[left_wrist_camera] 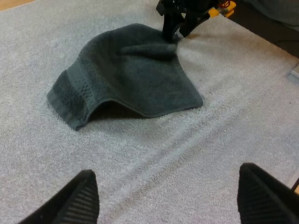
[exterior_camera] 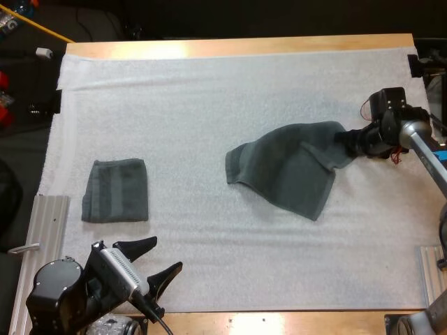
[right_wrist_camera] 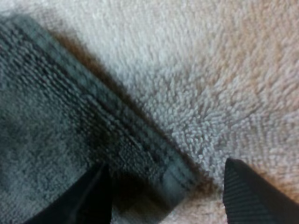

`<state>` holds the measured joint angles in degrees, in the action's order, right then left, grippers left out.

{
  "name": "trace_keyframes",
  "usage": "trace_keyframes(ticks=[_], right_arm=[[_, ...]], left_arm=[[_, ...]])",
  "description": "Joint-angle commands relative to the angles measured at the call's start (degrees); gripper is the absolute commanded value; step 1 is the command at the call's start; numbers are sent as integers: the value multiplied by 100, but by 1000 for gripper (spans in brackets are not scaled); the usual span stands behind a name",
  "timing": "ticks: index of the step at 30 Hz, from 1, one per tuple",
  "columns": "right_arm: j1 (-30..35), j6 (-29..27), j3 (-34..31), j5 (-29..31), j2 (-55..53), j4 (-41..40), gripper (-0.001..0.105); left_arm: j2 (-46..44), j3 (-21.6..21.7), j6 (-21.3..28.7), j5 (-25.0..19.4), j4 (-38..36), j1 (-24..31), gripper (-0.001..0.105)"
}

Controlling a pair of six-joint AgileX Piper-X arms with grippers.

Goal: Pick towel from pile, fold and stack

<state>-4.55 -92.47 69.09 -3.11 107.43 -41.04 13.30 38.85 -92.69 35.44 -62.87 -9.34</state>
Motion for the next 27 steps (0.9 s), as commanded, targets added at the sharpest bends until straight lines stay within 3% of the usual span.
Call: trace_keyframes(ticks=[1,4,10,15,20,27], right_arm=[[35,85,11,-95,63,-15,51],[35,109,11,-208,136,-14,49],[35,123,11,-186,135,2,26],[35,111,11,-186,135,2,0],[35,104,11,-186,89,2,0],[35,48,11,-186,-152,48,0]], left_arm=[[13,38,-42,78,12,-31,62],[13,38,-42,77,12,-31,62],[13,38,-42,31,12,-31,62],[13,38,-42,31,12,-31,62],[250,101,11,31,12,-31,62],[1419,500,616,2,12,-32,62]])
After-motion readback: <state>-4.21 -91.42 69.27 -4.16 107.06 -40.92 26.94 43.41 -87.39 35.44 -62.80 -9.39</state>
